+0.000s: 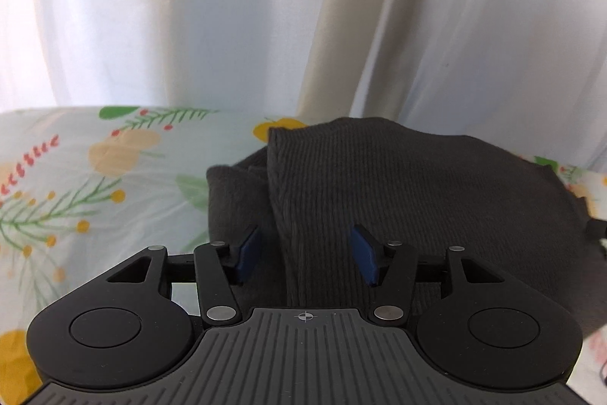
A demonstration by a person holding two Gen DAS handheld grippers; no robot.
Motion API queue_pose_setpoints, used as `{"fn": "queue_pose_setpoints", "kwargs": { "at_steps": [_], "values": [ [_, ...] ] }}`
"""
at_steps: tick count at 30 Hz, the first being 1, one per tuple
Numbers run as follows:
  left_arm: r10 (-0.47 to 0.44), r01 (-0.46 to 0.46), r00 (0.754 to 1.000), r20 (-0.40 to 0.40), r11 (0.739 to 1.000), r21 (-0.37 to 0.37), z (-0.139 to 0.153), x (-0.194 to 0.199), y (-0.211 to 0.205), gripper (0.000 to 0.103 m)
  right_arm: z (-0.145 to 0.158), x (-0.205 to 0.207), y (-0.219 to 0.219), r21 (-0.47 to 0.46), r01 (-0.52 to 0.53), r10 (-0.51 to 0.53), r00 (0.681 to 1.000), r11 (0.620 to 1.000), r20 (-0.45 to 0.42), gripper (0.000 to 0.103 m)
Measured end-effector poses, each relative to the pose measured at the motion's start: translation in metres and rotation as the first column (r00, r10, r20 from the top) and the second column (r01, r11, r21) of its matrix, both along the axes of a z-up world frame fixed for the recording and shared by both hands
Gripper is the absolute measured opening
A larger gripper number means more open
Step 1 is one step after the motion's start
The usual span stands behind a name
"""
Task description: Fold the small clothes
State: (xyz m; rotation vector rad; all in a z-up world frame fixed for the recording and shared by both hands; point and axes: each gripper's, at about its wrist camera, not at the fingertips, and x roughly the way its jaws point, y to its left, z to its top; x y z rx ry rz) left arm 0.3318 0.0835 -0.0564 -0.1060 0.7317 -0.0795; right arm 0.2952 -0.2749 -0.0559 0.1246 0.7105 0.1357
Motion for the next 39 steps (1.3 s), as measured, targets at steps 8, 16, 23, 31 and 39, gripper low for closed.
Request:
{"fn": "queue_pose_setpoints", "kwargs": {
  "at_steps": [8,16,23,31,39],
  "values": [
    [-0.115,0.111,0.993,-0.024,0.986,-0.12,-0.001,-0.05,0.02,0.053,-0.021,-0.074,-0.038,0.282,-0.05,0.078,0.993,0.958,-0.09,0.042],
    [-0.153,0.132,0.985,-0.073,0.961,-0.243,-0.019,-0.039,0.02,0.036,-0.02,-0.069,-0.034,0.315,-0.135,0.156,0.987,0.939,-0.042,0.024],
    [-0.149,0.119,0.986,-0.079,0.946,-0.3,-0.016,-0.037,0.031,0.01,-0.032,-0.05,-0.03,0.281,-0.115,0.156,0.979,0.953,-0.13,0.008],
    [-0.052,-0.012,0.985,-0.166,0.932,-0.363,-0.026,-0.042,0.056,0.019,-0.034,-0.056,-0.055,0.289,-0.012,0.062,0.984,0.957,-0.165,0.007],
    [0.175,-0.185,0.983,-0.062,0.944,-0.272,-0.002,-0.049,0.068,0.096,-0.013,-0.063,-0.041,0.11,0.002,0.007,0.997,0.994,-0.082,0.039]
  ]
}}
